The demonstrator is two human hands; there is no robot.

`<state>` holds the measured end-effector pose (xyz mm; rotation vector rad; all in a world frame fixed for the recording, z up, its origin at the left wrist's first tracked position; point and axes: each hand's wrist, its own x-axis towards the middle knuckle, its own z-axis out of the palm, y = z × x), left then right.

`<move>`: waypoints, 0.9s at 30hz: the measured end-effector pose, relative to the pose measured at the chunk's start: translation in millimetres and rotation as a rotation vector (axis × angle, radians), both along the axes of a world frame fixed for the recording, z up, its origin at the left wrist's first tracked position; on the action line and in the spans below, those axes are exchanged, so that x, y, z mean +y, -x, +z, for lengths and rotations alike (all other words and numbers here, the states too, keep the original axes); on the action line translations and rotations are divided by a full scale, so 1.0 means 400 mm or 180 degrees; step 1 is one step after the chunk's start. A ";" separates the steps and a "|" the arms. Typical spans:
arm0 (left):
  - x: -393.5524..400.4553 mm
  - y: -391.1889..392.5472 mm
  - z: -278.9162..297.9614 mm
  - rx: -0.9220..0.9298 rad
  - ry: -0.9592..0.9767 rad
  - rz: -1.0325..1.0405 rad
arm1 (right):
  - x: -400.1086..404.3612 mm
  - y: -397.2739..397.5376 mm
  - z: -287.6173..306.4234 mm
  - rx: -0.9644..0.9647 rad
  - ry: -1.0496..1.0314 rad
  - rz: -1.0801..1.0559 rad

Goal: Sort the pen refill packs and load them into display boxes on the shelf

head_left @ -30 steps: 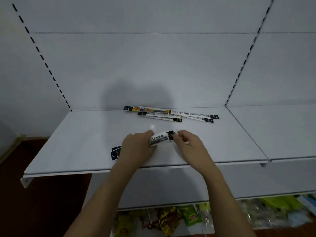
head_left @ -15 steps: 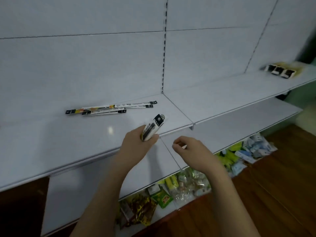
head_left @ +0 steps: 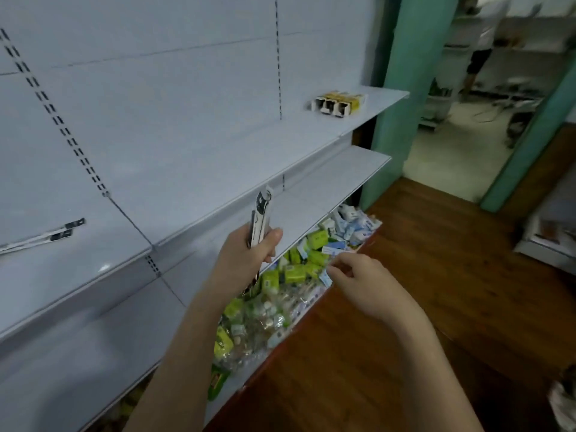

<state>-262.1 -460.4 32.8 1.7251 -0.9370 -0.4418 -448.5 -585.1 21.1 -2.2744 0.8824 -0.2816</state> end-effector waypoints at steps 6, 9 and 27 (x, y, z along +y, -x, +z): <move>-0.182 -0.011 -0.048 0.0271 0.0056 0.0146 | -0.203 0.039 -0.026 -0.0296 -0.0061 -0.0416; -0.296 -0.057 -0.073 0.0330 0.0134 0.0265 | -0.323 0.001 -0.046 -0.0220 -0.0146 -0.0391; -1.203 -0.204 -0.103 0.0663 0.0218 -0.0461 | -1.101 -0.107 -0.026 0.0787 -0.0351 -0.0558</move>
